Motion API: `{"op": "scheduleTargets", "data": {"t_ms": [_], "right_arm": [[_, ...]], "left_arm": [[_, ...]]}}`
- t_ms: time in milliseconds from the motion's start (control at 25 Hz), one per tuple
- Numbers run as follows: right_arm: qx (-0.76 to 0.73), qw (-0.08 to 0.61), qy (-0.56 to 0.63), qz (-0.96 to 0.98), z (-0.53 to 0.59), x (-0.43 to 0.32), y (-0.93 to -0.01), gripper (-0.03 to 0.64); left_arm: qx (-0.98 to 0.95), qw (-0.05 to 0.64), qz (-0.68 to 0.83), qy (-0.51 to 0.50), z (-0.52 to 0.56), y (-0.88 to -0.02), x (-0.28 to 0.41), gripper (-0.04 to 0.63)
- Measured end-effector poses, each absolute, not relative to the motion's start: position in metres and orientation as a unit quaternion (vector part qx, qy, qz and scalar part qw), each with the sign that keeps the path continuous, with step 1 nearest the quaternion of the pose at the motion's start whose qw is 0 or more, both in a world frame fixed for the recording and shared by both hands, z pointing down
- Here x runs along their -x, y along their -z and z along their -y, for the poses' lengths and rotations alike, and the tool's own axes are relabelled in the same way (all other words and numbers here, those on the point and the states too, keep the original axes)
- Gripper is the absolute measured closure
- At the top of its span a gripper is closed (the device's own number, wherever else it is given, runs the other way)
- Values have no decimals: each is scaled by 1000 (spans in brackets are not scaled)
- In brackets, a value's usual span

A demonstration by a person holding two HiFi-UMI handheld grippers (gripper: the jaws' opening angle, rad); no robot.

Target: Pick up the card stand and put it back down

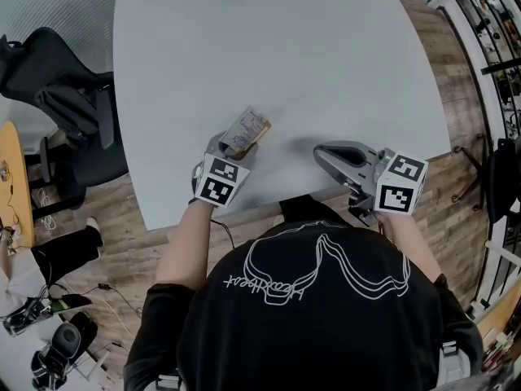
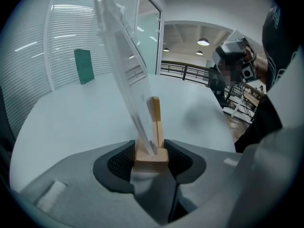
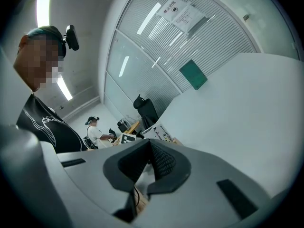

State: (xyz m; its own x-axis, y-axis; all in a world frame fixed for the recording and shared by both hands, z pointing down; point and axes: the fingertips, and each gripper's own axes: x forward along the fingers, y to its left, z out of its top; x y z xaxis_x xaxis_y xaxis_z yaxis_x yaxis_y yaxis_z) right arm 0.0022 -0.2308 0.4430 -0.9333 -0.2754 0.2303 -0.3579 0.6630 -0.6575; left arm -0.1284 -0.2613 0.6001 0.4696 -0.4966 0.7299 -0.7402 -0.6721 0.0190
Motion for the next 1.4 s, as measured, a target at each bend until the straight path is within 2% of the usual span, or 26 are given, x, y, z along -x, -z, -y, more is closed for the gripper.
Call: {"op": "scheduleTargets", "data": {"t_ms": [760,1200,1400], "right_arm": [[-172,46,-369,912,217,-6,-437,609],[-168,27,-342,924,185,-8,-409,609],[-171,21,-316,933,158,-4,-392,609]], "left_arm": [[-847,174,377,-332,244,-588,116,400],[-851,200,411,-258,215,-514,116,400],[-853,178,427,-242,181,-469,120,400]]}}
